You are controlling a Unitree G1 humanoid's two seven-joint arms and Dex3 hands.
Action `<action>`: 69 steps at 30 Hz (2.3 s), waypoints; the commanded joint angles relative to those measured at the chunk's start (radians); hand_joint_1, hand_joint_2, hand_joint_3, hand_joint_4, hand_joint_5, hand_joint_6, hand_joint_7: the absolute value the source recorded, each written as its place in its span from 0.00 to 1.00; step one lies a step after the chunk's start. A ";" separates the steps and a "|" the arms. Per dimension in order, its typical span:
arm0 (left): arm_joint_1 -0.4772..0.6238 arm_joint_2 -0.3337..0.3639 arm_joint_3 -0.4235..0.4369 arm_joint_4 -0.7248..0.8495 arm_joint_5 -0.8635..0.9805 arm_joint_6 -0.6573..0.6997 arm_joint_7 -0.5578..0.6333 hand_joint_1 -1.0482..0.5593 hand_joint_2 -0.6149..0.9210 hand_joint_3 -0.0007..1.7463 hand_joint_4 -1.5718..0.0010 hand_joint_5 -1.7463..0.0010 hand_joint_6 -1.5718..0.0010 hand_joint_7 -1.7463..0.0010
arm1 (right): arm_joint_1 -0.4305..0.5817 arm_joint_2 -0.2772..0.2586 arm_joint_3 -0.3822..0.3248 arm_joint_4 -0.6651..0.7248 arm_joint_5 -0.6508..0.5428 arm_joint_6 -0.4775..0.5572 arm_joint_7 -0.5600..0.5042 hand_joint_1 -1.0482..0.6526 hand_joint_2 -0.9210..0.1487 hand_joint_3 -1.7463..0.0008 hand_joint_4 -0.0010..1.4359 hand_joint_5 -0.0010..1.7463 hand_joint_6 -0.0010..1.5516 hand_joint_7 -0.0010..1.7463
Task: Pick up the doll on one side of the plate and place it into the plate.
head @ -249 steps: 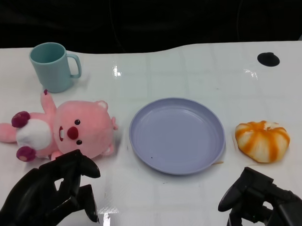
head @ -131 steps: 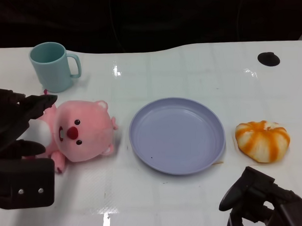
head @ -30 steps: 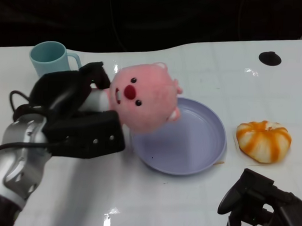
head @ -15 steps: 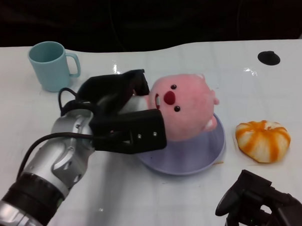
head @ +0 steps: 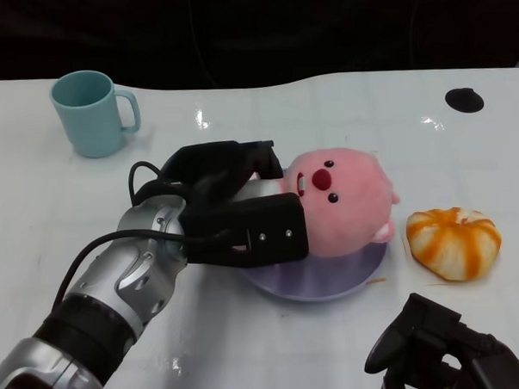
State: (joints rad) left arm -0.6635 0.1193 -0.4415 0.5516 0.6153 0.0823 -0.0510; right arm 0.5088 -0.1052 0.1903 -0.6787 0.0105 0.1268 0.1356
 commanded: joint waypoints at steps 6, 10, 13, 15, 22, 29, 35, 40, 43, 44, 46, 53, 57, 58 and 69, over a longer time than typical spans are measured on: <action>-0.007 0.045 -0.004 -0.070 -0.022 -0.024 -0.095 0.31 1.00 0.15 0.74 0.71 0.70 1.00 | 0.002 -0.004 -0.007 -0.005 0.008 -0.015 0.000 0.67 0.47 0.19 0.51 1.00 0.38 0.90; 0.004 0.077 -0.027 -0.123 0.005 -0.022 -0.127 0.20 1.00 0.19 0.88 0.81 0.82 1.00 | 0.000 -0.005 -0.010 -0.003 0.010 -0.015 0.001 0.67 0.47 0.19 0.51 1.00 0.38 0.90; 0.011 0.104 -0.035 -0.168 0.015 -0.021 -0.173 0.14 1.00 0.21 0.94 0.84 0.86 1.00 | 0.000 -0.005 -0.012 0.000 0.011 -0.016 0.001 0.67 0.47 0.19 0.51 1.00 0.38 0.90; 0.017 0.118 -0.034 -0.193 0.015 -0.021 -0.197 0.13 1.00 0.22 0.96 0.84 0.88 1.00 | -0.001 -0.005 -0.012 -0.001 0.011 -0.010 0.000 0.67 0.47 0.19 0.51 1.00 0.38 0.90; 0.053 0.175 -0.019 -0.312 0.020 -0.025 -0.237 0.09 1.00 0.23 0.96 0.82 0.88 1.00 | -0.004 -0.005 -0.013 0.010 0.010 -0.022 0.002 0.67 0.47 0.19 0.51 1.00 0.38 0.90; 0.147 0.221 0.081 -0.475 -0.089 -0.044 -0.276 0.12 1.00 0.22 0.95 0.80 0.87 0.99 | -0.008 -0.002 -0.009 0.013 0.009 -0.024 0.000 0.68 0.46 0.19 0.51 1.00 0.38 0.90; 0.243 0.219 0.184 -0.556 -0.256 -0.091 -0.294 0.17 1.00 0.20 0.90 0.76 0.82 0.97 | -0.010 -0.001 -0.009 0.012 0.007 -0.019 -0.003 0.67 0.47 0.20 0.51 1.00 0.38 0.90; 0.345 0.185 0.278 -0.626 -0.424 -0.122 -0.288 0.28 1.00 0.13 0.82 0.65 0.72 0.95 | -0.009 -0.003 -0.009 0.012 0.009 -0.018 -0.002 0.67 0.47 0.20 0.51 1.00 0.38 0.90; 0.405 0.159 0.328 -0.669 -0.515 -0.123 -0.278 0.35 1.00 0.08 0.76 0.56 0.62 0.92 | -0.009 -0.004 -0.010 0.012 0.008 -0.021 -0.001 0.67 0.47 0.20 0.51 1.00 0.38 0.90; 0.427 0.150 0.345 -0.686 -0.544 -0.116 -0.277 0.38 1.00 0.07 0.72 0.54 0.59 0.91 | -0.009 -0.004 -0.009 0.013 0.006 -0.022 -0.002 0.67 0.47 0.20 0.51 1.00 0.38 0.90; 0.470 0.134 0.372 -0.723 -0.599 -0.096 -0.278 0.44 1.00 0.06 0.67 0.51 0.54 0.90 | -0.010 -0.004 -0.010 0.013 0.006 -0.022 -0.002 0.67 0.47 0.20 0.51 1.00 0.38 0.90; 0.589 0.101 0.438 -0.810 -0.762 -0.035 -0.290 0.57 0.70 0.60 0.59 0.38 0.47 0.76 | -0.011 -0.004 -0.010 0.015 0.007 -0.021 -0.002 0.67 0.47 0.20 0.51 1.00 0.38 0.90; 0.656 0.108 0.455 -0.862 -0.815 0.008 -0.293 0.60 0.66 0.73 0.54 0.28 0.51 0.48 | -0.012 -0.004 -0.010 0.018 0.007 -0.023 -0.001 0.67 0.47 0.20 0.51 1.00 0.38 0.89; 0.678 0.108 0.459 -0.883 -0.836 0.040 -0.291 0.60 0.66 0.74 0.53 0.27 0.51 0.46 | -0.012 -0.004 -0.010 0.017 0.008 -0.022 0.000 0.67 0.47 0.20 0.51 1.00 0.38 0.89; 0.837 0.110 0.486 -1.064 -0.938 0.334 -0.237 0.61 0.75 0.72 0.48 0.01 0.54 0.13 | -0.017 -0.001 -0.001 0.009 0.003 -0.007 -0.005 0.66 0.47 0.21 0.51 1.00 0.39 0.89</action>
State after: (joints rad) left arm 0.1660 0.2213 0.0291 -0.4909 -0.3168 0.3934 -0.3032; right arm 0.4931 -0.1056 0.1910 -0.6579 0.0092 0.1115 0.1353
